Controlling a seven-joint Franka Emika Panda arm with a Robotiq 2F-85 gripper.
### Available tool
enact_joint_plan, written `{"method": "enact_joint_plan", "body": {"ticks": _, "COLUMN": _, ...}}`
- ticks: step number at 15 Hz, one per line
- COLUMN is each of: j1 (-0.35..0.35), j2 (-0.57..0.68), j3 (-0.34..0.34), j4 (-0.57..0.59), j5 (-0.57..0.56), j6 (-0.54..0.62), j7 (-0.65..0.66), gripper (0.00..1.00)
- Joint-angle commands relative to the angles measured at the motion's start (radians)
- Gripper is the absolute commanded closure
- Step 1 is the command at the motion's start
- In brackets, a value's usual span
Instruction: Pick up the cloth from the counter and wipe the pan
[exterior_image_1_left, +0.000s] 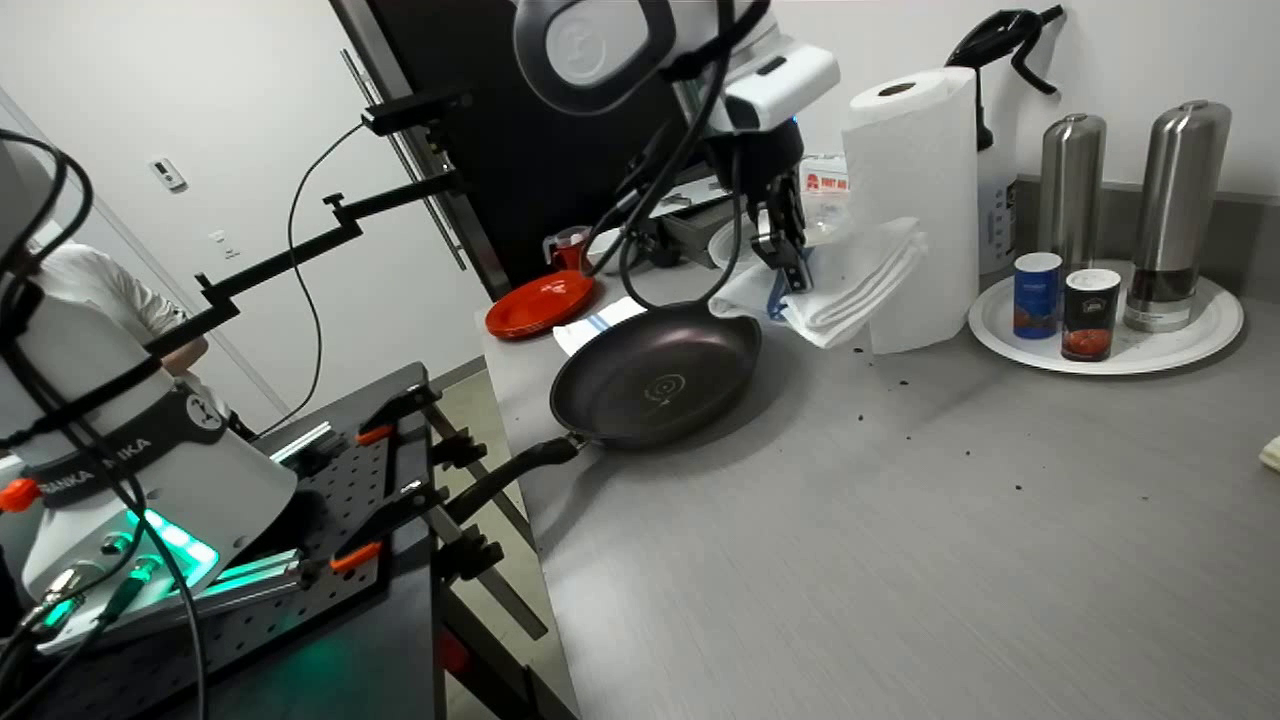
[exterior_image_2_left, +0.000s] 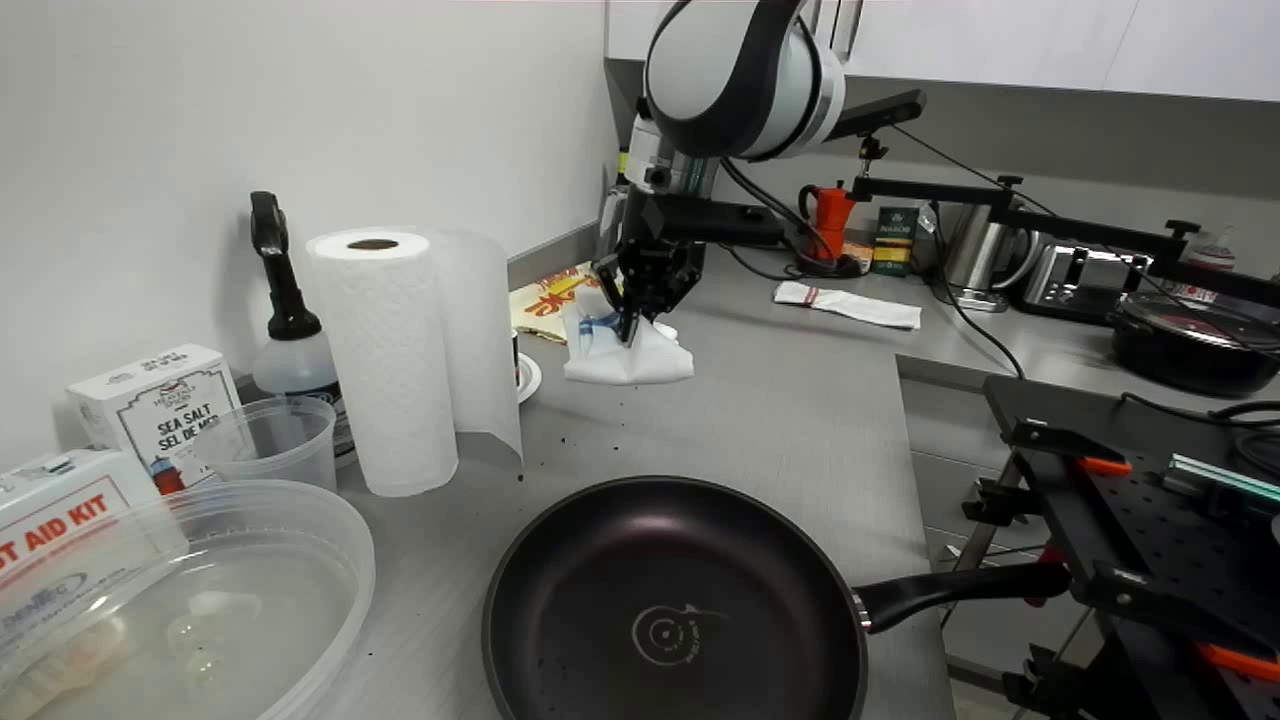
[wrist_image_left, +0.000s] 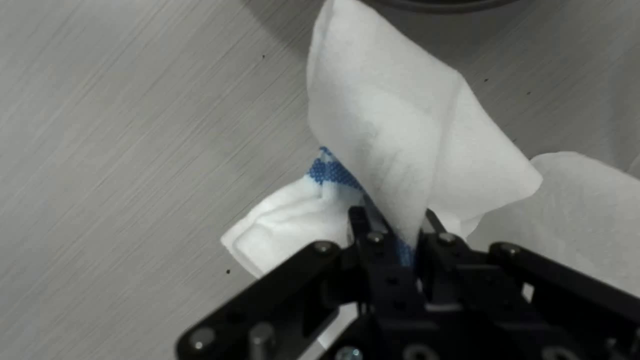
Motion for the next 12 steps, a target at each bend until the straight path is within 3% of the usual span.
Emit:
{"method": "enact_joint_plan", "body": {"ticks": 1, "j1": 0.048, "j2": -0.167, "j3": 0.015, "j4": -0.16, "j5": -0.007, "j6": -0.003, "j7": -0.025, "gripper": 0.97}}
{"method": "enact_joint_plan", "body": {"ticks": 6, "j1": 0.108, "j2": -0.296, "j3": 0.024, "j4": -0.301, "j5": -0.034, "j6": -0.064, "j7": -0.001, "gripper": 0.97}}
{"method": "enact_joint_plan", "body": {"ticks": 12, "j1": 0.14, "j2": -0.366, "j3": 0.048, "j4": -0.436, "j5": -0.051, "j6": -0.049, "j7": 0.017, "gripper": 0.97}}
